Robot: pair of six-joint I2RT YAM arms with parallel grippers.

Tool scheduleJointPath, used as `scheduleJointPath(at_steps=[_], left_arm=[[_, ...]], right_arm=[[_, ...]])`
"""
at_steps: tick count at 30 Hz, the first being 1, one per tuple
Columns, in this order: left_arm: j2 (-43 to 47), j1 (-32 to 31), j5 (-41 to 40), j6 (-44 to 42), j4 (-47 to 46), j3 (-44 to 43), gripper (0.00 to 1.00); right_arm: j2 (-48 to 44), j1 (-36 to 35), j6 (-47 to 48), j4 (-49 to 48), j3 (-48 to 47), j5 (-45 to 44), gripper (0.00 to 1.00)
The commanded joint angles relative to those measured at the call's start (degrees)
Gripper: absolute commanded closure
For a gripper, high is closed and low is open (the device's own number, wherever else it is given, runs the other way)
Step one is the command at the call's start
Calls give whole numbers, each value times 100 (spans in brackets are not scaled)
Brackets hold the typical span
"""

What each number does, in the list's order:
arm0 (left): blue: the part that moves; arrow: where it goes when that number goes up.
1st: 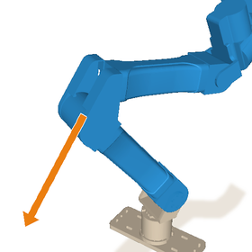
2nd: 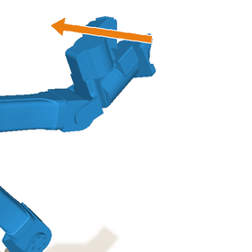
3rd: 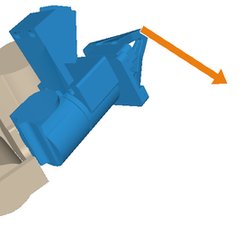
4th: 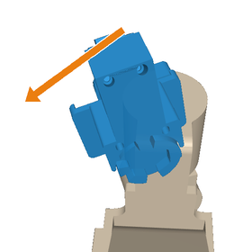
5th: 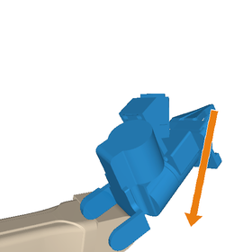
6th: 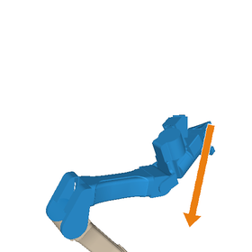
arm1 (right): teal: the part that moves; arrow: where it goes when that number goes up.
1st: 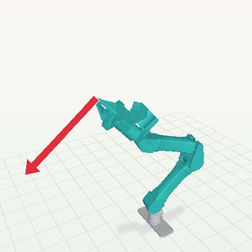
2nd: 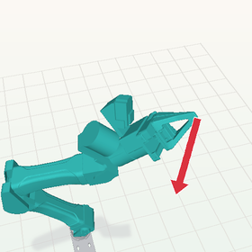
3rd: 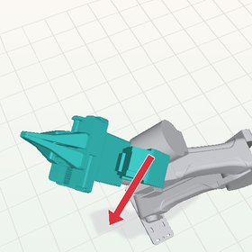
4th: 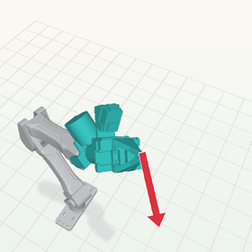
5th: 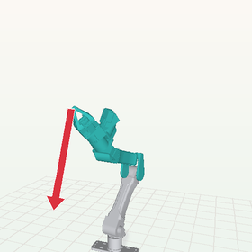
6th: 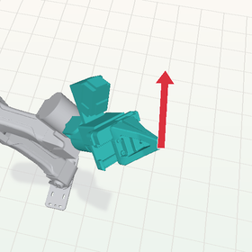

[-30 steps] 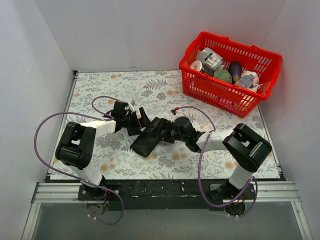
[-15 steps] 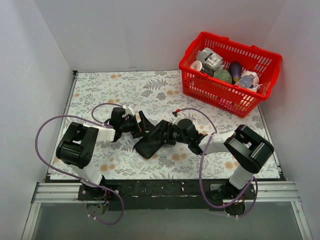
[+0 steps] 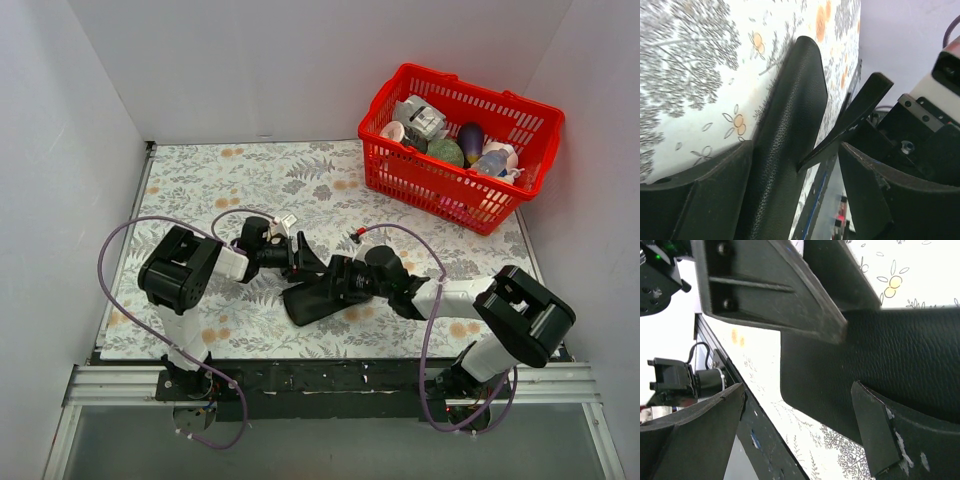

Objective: Sort the hair-cutting tools
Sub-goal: Adjust the hairdressing tool bag at the center of the board.

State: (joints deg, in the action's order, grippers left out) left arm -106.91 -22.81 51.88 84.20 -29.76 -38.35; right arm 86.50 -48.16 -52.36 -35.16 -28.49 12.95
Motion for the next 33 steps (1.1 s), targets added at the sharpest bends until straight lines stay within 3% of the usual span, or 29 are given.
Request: scheduleJointPath(at_steps=[1,7,9,10,11,18,26,30,33], left_arm=[[-681,-663,691,-194,1657,372,37],[-760,-927,868,-238,1675,416,72],[-857,-980,903,-264,1666,381,77],[-884,-1006,903,-255,1675,372,85],[-927,-998,894,-238,1675,355,100],[-823,-998,675,-220,1657,346,100],[-691,-998,508,-220,1693,319,100],[-585,-998,280,-89,1701,302,100],[-357,-1006,-149,130,1710,319,100]], right_arm=[[-28,8,656,879,-87,-135,3],[-89,35,666,607,186,58,3],[-124,35,674,589,256,76,3],[-142,35,692,580,265,85,3],[-177,35,709,589,265,85,3],[-598,35,1060,1194,55,-63,3],[-2056,26,1518,2995,-534,-987,4],[-2523,17,1405,4251,-974,-988,3],[-2805,9,1203,4621,-983,-804,3]])
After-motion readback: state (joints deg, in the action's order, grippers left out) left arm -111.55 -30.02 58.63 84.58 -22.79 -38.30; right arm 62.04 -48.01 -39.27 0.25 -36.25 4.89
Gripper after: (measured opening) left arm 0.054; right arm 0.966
